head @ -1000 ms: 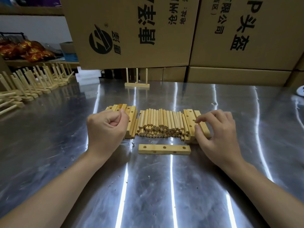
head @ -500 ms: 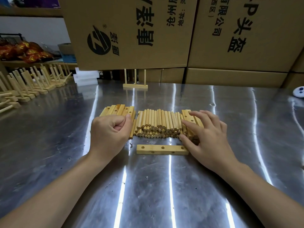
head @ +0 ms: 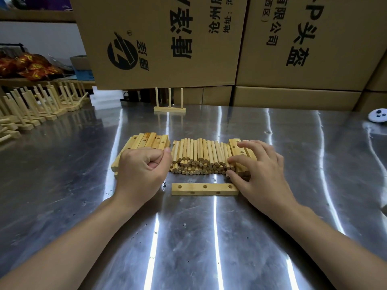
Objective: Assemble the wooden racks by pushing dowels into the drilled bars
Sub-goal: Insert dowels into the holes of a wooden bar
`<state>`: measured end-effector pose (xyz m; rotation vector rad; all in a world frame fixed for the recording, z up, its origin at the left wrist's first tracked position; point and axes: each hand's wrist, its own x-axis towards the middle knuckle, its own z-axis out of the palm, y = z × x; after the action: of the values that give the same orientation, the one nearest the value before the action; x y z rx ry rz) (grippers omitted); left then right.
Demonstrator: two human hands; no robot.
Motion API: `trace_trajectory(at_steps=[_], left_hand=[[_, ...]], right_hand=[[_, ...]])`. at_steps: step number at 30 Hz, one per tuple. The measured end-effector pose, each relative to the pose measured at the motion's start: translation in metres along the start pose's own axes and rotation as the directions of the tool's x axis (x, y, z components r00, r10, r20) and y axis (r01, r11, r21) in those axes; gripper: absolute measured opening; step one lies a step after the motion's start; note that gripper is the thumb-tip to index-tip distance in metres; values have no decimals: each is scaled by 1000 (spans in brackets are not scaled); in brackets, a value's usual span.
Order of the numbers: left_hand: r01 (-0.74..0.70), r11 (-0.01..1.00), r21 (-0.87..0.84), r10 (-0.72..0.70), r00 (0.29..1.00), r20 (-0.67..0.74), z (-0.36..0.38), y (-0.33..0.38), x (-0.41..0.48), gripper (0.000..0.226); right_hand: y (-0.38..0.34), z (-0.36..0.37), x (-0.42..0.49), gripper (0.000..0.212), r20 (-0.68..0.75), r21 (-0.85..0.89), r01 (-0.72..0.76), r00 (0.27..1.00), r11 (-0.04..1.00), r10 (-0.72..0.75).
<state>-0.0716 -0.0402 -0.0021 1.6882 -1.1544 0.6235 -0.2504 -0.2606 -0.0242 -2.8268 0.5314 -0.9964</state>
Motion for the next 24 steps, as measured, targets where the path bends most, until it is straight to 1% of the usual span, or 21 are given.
trace_trajectory(at_steps=[6, 8, 11, 12, 13, 14, 15, 17, 18, 19, 21, 24], left_hand=[[7, 1000, -2, -7, 1000, -2, 1, 0, -1, 61], [1, 1000, -2, -1, 1000, -3, 2, -1, -2, 61], [-5, 1000, -19, 5, 1000, 0, 1, -2, -2, 61], [-11, 1000, -26, 11, 1000, 2, 1, -2, -2, 60], [-16, 999, -33, 17, 1000, 4, 2, -1, -2, 60], [-20, 999, -43, 21, 1000, 6, 2, -1, -2, 59], [-22, 998, -53, 22, 1000, 9, 2, 0, -2, 58], [-21, 997, -69, 24, 999, 34, 3, 2, -2, 51], [-23, 997, -77, 27, 998, 56, 3, 3, -2, 44], [-26, 996, -89, 33, 996, 81, 3, 4, -2, 36], [-41, 993, -107, 54, 991, 122, 3, 6, -2, 25], [-72, 992, -107, 88, 984, 158, 1, 6, -3, 23]], right_hand=[[-4, -1, 1, 13, -51, -20, 51, 997, 999, -52], [-5, -3, 2, 9, -130, -1, 64, 989, 998, -64], [-10, -10, 5, 7, -330, 57, 83, 942, 995, -60], [-13, -13, 6, 9, -381, 111, 86, 924, 990, -37], [-16, -17, 4, 11, -399, 204, 89, 917, 975, 0], [-20, -20, 2, 12, -380, 333, 84, 923, 939, 52], [-25, -23, -1, 13, -329, 477, 63, 938, 877, 112], [-34, -30, -6, 16, -200, 708, -12, 956, 706, 216], [-37, -32, -8, 18, -152, 775, -42, 956, 631, 250], [-40, -34, -9, 18, -117, 817, -64, 955, 574, 272], [-44, -37, -8, 19, -67, 865, -97, 950, 493, 304], [-47, -37, -6, 20, -5, 900, -141, 942, 412, 334]])
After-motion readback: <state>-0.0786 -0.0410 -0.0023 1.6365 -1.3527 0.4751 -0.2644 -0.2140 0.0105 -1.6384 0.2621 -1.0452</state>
